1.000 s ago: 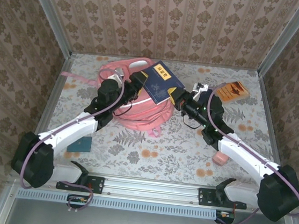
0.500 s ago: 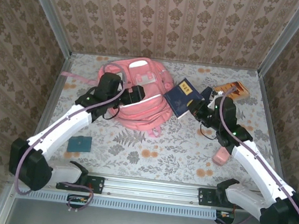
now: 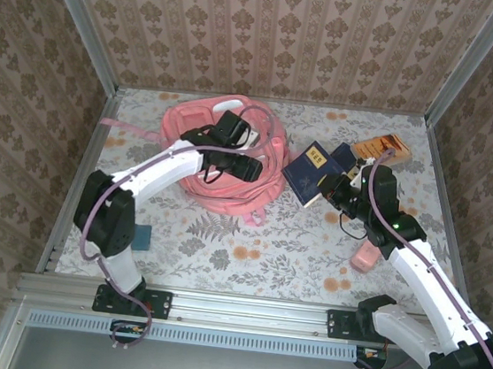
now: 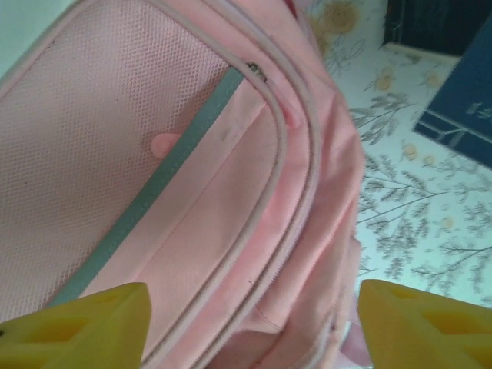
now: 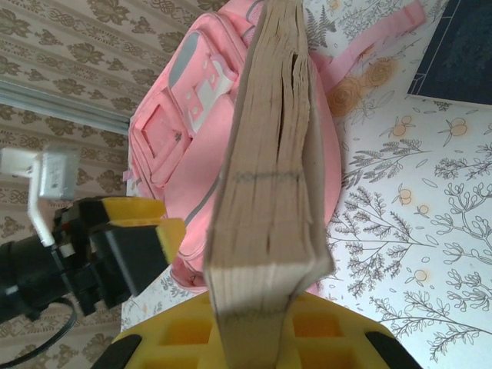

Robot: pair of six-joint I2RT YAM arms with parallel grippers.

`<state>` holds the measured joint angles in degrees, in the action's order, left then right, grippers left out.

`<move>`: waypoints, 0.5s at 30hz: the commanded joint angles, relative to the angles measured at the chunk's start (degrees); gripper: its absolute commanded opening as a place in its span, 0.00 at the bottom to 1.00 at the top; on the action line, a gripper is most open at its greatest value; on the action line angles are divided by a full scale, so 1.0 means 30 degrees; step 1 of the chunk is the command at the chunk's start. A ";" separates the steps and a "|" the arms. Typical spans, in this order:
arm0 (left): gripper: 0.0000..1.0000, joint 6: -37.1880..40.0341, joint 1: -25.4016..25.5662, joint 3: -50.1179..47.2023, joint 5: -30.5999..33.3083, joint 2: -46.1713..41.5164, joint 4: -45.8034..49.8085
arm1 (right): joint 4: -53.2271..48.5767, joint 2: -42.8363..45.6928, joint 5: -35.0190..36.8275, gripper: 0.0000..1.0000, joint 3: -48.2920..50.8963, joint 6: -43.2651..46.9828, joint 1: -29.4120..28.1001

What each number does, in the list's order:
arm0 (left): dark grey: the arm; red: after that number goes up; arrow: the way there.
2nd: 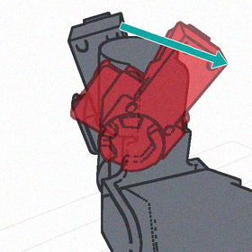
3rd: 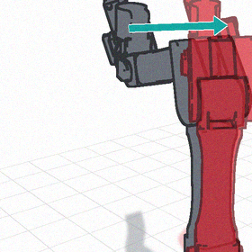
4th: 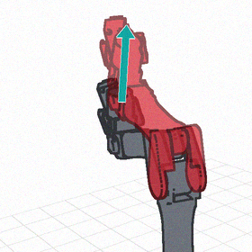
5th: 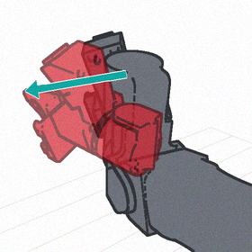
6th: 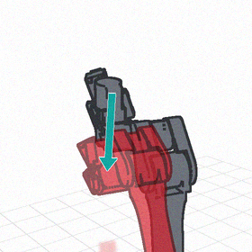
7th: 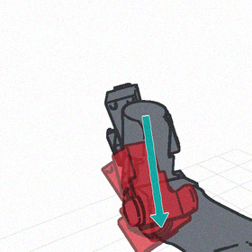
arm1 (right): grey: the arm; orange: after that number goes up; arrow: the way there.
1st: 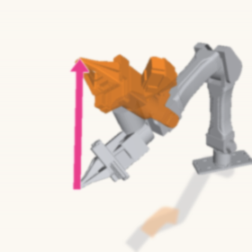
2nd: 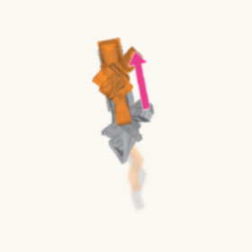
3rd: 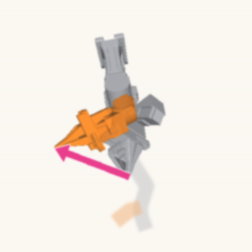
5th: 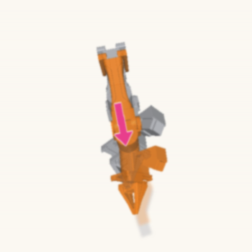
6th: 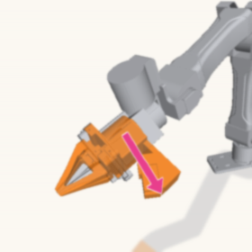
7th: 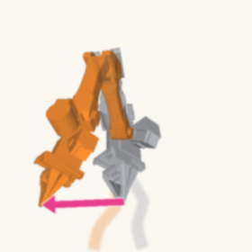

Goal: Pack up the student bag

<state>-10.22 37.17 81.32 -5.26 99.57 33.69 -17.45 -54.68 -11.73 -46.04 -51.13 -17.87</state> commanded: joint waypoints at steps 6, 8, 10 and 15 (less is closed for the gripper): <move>0.59 0.3130 0.0894 0.2608 0.3573 0.3739 0.3407 | -0.0003 0.0460 -0.0162 0.07 0.0316 -0.0185 0.0137; 0.59 0.3246 0.1034 0.2833 0.3936 0.4251 0.3447 | 0.0144 0.0427 -0.0293 0.07 0.0448 -0.0342 0.0114; 0.58 0.3288 0.1145 0.3025 0.4472 0.4586 0.3363 | 0.0278 0.0384 -0.0408 0.07 0.0550 -0.0499 0.0109; 0.45 0.3336 0.1369 0.3669 0.5630 0.5095 0.3388 | 0.0369 0.0281 -0.0544 0.07 0.0582 -0.0592 0.0102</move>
<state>-1.65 40.97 89.69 7.70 114.21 41.76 -18.26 -54.70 -12.40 -44.38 -52.25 -17.82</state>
